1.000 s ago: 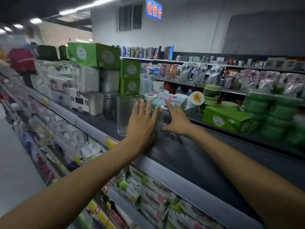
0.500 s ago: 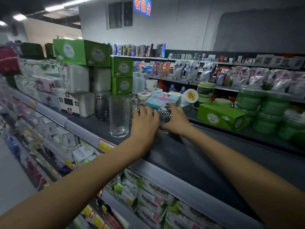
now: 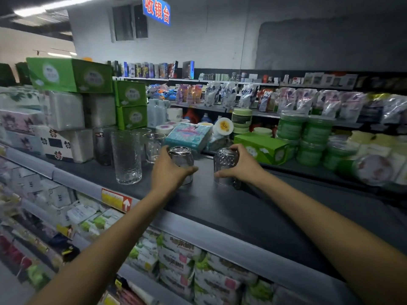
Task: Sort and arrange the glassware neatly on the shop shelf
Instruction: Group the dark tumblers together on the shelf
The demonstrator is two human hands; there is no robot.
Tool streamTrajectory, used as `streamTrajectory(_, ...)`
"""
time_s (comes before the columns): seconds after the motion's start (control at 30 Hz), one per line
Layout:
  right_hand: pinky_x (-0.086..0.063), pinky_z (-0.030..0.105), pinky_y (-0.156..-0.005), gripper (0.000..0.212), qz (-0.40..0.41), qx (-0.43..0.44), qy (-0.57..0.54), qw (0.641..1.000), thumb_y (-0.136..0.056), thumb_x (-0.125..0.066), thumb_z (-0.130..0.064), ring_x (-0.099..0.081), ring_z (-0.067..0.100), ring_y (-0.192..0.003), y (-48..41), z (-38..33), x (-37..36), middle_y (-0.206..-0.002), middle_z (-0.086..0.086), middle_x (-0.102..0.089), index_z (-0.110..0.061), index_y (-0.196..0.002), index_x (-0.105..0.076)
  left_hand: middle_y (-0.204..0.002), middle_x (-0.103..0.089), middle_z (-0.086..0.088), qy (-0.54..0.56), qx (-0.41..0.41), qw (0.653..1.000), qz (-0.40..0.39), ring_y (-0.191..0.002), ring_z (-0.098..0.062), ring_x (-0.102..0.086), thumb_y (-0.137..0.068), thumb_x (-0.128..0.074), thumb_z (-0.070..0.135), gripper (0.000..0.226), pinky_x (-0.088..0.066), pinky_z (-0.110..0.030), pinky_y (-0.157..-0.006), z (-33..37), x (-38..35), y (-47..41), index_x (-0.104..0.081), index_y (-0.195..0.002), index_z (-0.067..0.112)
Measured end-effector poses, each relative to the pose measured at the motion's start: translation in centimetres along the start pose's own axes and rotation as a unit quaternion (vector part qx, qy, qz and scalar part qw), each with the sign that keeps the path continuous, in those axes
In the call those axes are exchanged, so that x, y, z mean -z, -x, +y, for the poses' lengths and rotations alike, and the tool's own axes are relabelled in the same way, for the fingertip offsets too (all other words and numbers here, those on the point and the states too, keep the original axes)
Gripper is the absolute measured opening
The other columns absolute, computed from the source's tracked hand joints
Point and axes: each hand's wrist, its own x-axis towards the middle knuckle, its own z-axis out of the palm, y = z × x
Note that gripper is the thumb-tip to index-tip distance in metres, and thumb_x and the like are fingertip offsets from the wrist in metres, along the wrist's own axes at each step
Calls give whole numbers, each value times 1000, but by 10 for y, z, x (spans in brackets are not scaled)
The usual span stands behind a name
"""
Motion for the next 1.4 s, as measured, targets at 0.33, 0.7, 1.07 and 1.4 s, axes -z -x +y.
streamTrajectory(0.33, -53, 38, -101, 103, 66, -59, -183, 979, -55, -100, -34, -62, 18, -117, 65, 9, 64, -132, 1, -60, -18, -140, -44, -124, -67, -4, 34, 3, 996, -80, -104, -21, -66, -74, -92, 34, 77, -58, -33, -84, 29, -3, 21, -49, -134, 14)
streamTrajectory(0.7, -49, 52, -109, 86, 168, -57, -402, 898, -61, -94, -33, -69, 24, -118, 232, 24, 140, -128, 3, -71, -27, -137, -54, -97, -79, 0, 256, -4, 927, -276, -83, -26, -72, -67, -86, 34, 64, -55, -26, -55, 160, -44, 139, -61, -125, 26)
streamTrajectory(1.07, -56, 42, -86, 73, 305, -128, -347, 878, -70, -90, -23, -73, 28, -105, 378, 89, 287, -119, 6, -74, -24, -135, -57, -109, -74, 23, 288, -92, 890, -341, -97, 2, -72, -48, -92, 42, 85, -60, -30, -89, 261, -158, 261, -60, -127, 43)
streamTrajectory(1.4, -57, 31, -68, 68, 327, -148, -300, 884, -69, -91, -23, -76, 24, -88, 432, 139, 358, -108, 6, -76, -22, -129, -58, -105, -75, 16, 263, -82, 898, -342, -97, 4, -71, -61, -93, 35, 79, -58, -33, -96, 294, -240, 320, -54, -130, 33)
